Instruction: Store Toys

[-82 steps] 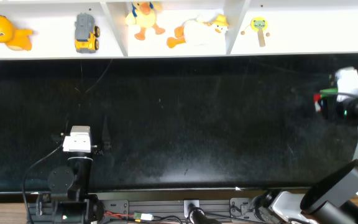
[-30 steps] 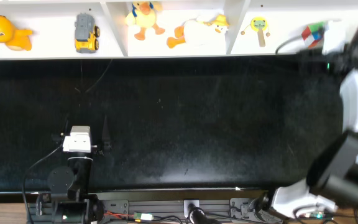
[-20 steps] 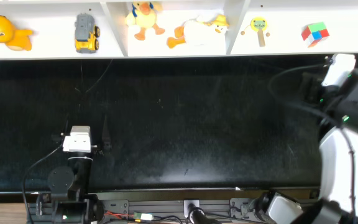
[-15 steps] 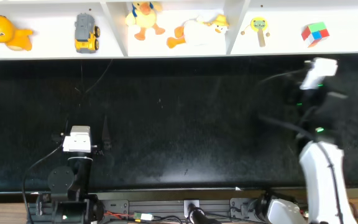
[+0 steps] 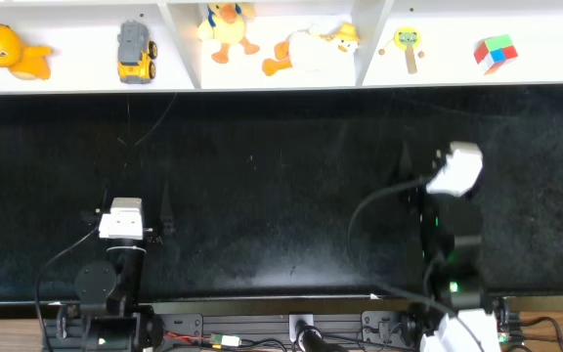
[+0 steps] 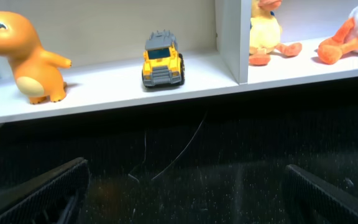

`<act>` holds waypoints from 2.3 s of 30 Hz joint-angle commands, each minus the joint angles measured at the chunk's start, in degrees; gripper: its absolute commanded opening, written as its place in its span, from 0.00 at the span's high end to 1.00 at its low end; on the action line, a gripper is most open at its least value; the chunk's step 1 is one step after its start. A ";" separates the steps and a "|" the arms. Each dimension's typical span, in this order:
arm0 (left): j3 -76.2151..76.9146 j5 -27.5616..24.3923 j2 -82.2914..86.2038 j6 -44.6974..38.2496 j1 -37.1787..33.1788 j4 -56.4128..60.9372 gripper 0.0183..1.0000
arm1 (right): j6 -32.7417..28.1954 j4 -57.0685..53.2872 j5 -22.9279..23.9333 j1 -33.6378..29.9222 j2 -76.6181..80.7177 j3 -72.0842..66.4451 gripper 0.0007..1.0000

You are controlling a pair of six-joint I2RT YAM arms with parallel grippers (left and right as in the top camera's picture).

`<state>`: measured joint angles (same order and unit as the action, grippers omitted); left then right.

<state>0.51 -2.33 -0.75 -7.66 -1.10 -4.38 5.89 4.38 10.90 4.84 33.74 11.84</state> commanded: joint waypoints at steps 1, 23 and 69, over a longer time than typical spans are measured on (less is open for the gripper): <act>-0.02 -0.52 0.61 0.44 0.22 -0.24 0.00 | 2.40 0.17 0.55 -0.92 -10.95 -7.56 0.01; -0.02 -0.52 0.63 0.44 0.22 -0.24 0.00 | 2.27 -7.63 0.09 -0.35 -33.55 -11.58 0.01; -0.02 -0.52 0.63 0.44 0.22 -0.24 0.00 | -6.10 -8.83 -8.94 -1.97 -33.53 -11.56 0.00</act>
<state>0.51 -2.33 -0.75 -7.66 -1.10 -4.36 -0.01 -4.62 2.59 3.03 0.69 1.04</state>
